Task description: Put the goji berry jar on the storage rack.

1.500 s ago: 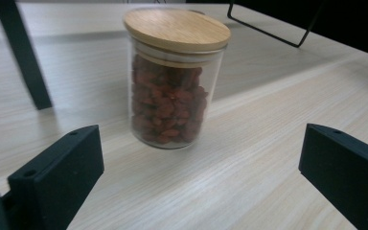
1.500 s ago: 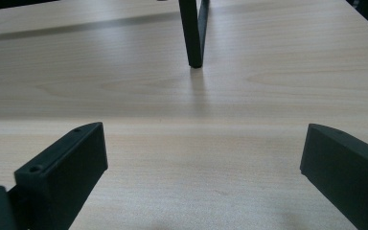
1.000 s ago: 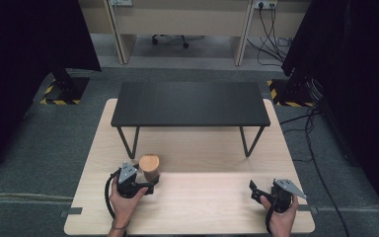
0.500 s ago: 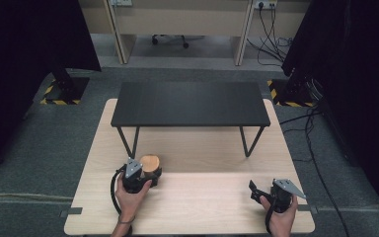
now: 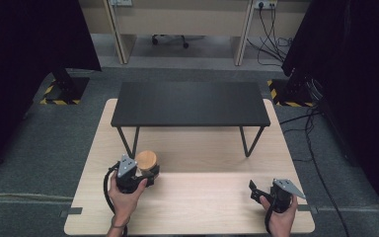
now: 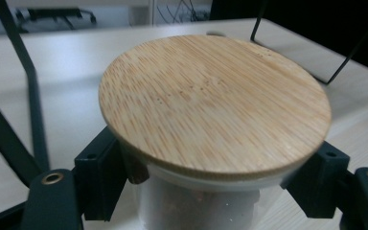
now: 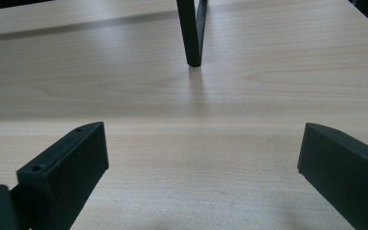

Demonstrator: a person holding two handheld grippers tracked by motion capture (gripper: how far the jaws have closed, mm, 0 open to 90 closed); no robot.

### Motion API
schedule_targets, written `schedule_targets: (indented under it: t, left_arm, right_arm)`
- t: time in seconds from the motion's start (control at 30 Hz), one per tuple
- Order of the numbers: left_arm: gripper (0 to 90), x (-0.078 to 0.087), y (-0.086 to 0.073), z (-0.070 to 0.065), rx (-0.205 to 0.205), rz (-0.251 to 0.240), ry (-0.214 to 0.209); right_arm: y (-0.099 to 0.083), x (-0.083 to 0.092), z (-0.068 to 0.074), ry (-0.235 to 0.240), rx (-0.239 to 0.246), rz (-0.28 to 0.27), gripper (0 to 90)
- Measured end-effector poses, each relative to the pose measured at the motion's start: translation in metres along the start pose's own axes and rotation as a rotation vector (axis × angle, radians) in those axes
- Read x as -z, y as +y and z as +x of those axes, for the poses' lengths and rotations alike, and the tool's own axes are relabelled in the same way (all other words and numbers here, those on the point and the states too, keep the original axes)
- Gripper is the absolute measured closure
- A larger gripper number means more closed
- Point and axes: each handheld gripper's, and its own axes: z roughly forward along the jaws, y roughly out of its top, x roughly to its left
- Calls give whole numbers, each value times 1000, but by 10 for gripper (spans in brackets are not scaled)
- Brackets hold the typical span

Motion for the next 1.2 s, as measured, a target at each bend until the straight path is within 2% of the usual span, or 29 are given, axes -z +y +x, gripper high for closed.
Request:
schedule_targets:
  t: [0.07,0.23,0.37,0.47,0.57,0.67,0.93,1.1,1.2]
  left_arm:
    - [251,11,11,-3,-8,-22,3]
    - [251,31,39,-9,2,-58,-1]
    - [251,40,55,-16,-13,-66,15]
    - [252,44,62,-18,-13,-73,13]
    - [252,48,70,-23,-32,-76,19]
    - [252,50,81,-24,-43,-79,9]
    - [253,50,111,-31,-86,-104,20]
    - [253,43,133,-34,-108,-99,28]
    - [253,36,146,-33,-107,-98,30]
  right_arm:
    - [0,0,0,-2,0,-1,35]
    - [0,0,1,-3,1,1,36]
    - [0,0,0,-1,-2,1,36]
    - [0,0,0,-1,-4,2,37]
    - [1,0,0,-1,-4,4,38]
    - [1,0,0,-1,-4,5,39]
    - [1,-1,0,0,0,8,39]
    - [1,-1,-1,0,0,7,39]
    - [1,-1,0,1,1,6,39]
